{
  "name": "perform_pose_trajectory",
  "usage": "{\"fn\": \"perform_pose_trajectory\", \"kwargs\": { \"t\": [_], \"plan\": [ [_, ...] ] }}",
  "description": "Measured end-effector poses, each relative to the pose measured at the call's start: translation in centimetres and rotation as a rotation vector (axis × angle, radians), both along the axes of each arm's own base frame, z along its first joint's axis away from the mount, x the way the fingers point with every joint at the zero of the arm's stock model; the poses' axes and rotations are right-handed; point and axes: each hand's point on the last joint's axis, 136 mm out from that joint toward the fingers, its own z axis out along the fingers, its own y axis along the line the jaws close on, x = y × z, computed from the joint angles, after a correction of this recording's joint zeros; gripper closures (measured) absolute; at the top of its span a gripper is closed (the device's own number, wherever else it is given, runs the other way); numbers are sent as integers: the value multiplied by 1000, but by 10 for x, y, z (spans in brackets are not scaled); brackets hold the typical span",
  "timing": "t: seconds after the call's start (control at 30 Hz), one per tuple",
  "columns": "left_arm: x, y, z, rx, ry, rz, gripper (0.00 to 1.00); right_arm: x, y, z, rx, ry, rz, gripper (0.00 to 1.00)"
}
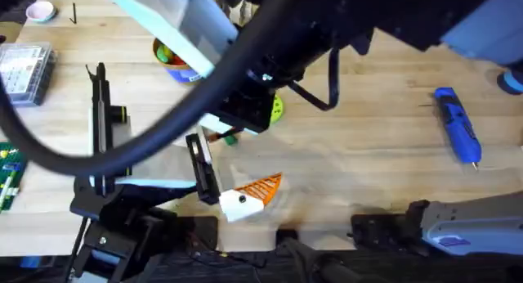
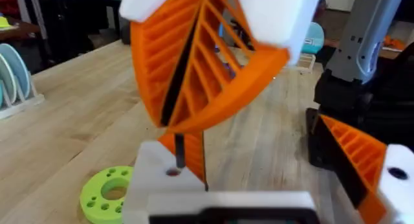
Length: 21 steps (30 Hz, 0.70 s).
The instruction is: Pick up the gripper from the table and insert it into the empty holder that is missing its gripper. Then pick up a screw, insert it into the mounting hole, and use the screwdriver to tighten it. Finally, clean up the table by picking up the vegetable and placing it into the bucket.
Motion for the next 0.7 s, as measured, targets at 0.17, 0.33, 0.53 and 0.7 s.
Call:
{"fn": "perform_pose_trajectory", "kwargs": {
  "t": [0.17,0.33,0.53,0.7],
  "plan": [
    [0,0,0,0,0,0,7,1,1,-4,-10,-2,3,995],
    [0,0,0,0,0,0,8,3,0,-4,-16,-11,1,995],
    [0,0,0,0,0,0,8,4,0,-7,-26,-11,1,995],
    [0,0,-1,2,9,0,8,4,1,-15,-49,2,2,995]
  ]
}}
